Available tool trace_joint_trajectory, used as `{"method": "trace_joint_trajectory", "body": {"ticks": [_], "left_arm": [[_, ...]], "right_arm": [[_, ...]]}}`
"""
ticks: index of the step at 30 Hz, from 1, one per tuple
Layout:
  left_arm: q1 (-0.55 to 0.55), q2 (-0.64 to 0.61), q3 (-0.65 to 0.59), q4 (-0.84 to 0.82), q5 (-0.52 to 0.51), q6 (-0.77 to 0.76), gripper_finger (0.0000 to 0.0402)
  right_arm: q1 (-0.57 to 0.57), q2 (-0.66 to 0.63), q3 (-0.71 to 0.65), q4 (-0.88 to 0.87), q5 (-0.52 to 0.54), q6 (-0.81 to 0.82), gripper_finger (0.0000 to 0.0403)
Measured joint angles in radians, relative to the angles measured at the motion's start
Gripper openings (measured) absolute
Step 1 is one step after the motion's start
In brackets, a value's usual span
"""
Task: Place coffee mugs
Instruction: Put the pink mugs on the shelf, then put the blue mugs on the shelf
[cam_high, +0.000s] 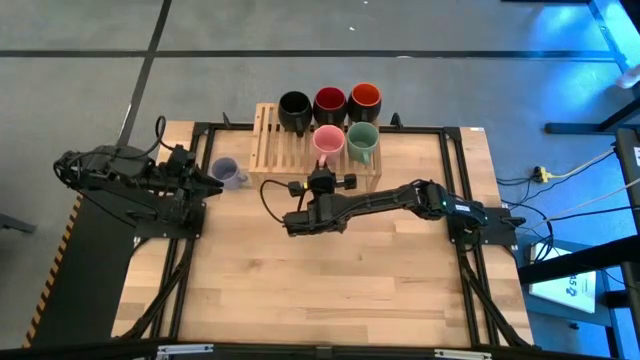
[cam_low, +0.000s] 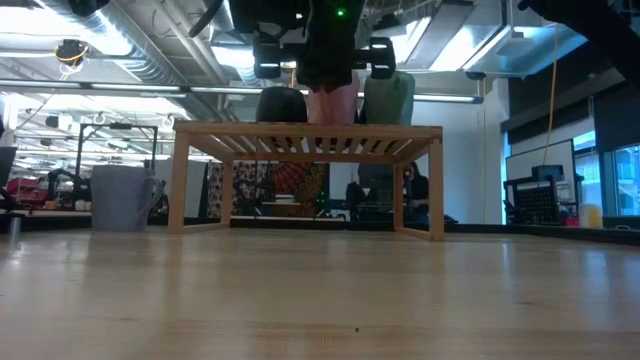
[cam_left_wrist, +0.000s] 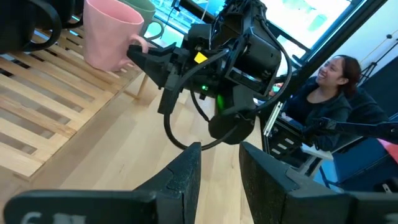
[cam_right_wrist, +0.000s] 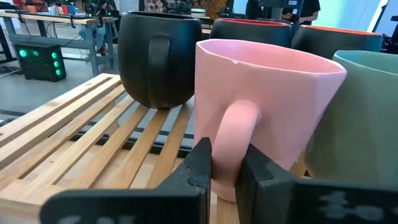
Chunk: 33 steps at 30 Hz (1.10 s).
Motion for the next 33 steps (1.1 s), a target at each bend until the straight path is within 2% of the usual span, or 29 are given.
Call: {"method": "trace_joint_trajectory", "body": {"ticks": [4, 8, 17, 22, 26, 30, 33], "left_arm": [[0.000, 0.000, 0.000, 0.000, 0.000, 0.000, 0.0104], [0.000, 0.000, 0.000, 0.000, 0.000, 0.000, 0.0104], [0.000, 0.000, 0.000, 0.000, 0.000, 0.000, 0.0104], [0.000, 0.000, 0.000, 0.000, 0.000, 0.000, 0.0104], [0.000, 0.000, 0.000, 0.001, 0.000, -0.002, 0.0104], [0.000, 0.000, 0.000, 0.001, 0.001, -0.002, 0.0104], [0.000, 0.000, 0.000, 0.001, 0.001, 0.002, 0.0104]], "right_arm": [[0.000, 0.000, -0.001, 0.002, -0.001, -0.010, 0.0024], [0.000, 0.000, -0.001, 0.008, -0.023, -0.010, 0.0049], [0.000, 0.001, 0.001, 0.005, -0.128, -0.011, 0.0142], [0.027, 0.002, 0.081, -0.063, -0.172, -0.012, 0.0200], [0.059, -0.005, 0.187, -0.181, -0.315, -0.015, 0.0224], [0.122, -0.087, 0.156, -0.186, -0.504, -0.023, 0.0229], [0.193, -0.134, 0.157, -0.209, -0.551, -0.036, 0.0227]]}}
